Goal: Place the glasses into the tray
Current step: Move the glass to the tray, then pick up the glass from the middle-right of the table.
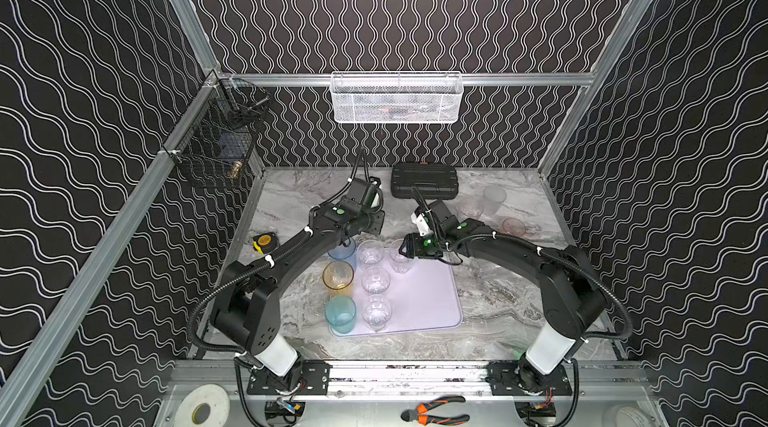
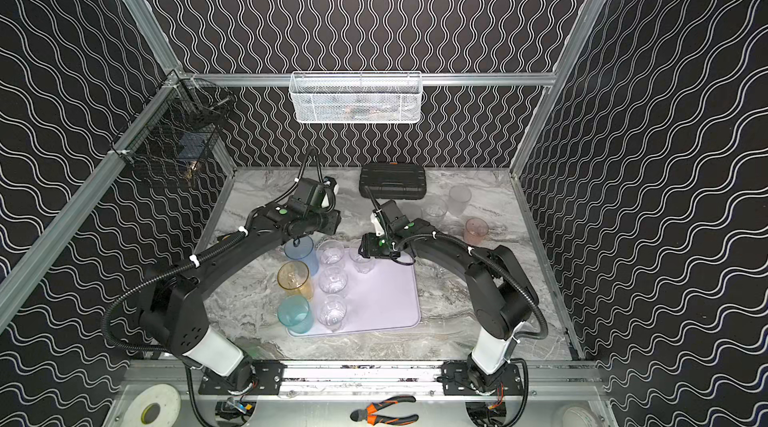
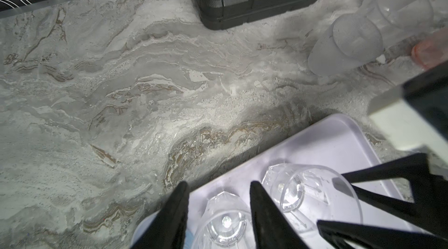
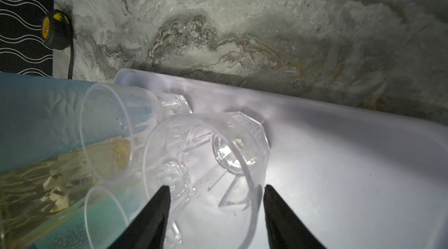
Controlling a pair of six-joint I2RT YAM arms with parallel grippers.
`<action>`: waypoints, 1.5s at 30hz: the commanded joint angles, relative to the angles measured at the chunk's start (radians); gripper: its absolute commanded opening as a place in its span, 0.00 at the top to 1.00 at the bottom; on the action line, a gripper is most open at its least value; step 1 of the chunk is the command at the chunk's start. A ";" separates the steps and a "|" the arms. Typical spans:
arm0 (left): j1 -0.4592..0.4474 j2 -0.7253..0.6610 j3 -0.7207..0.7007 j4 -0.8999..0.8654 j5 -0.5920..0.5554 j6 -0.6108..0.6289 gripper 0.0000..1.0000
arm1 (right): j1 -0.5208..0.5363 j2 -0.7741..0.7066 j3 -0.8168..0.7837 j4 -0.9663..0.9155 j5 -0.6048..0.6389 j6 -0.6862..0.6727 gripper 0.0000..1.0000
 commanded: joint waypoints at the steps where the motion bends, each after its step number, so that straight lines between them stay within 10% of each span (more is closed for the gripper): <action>1: 0.002 -0.018 -0.011 0.068 -0.012 -0.004 0.51 | -0.014 -0.037 0.036 -0.095 0.061 -0.065 0.36; 16: -0.069 -0.116 -0.164 0.322 0.129 0.004 0.47 | -0.331 -0.272 -0.109 -0.312 0.393 -0.154 0.26; 30: -0.095 -0.103 -0.198 0.309 0.065 0.062 0.47 | -0.573 -0.320 -0.245 -0.228 0.273 -0.130 0.09; 45: -0.095 -0.102 -0.206 0.306 0.031 0.073 0.47 | -0.600 -0.339 -0.315 -0.286 0.011 -0.138 0.17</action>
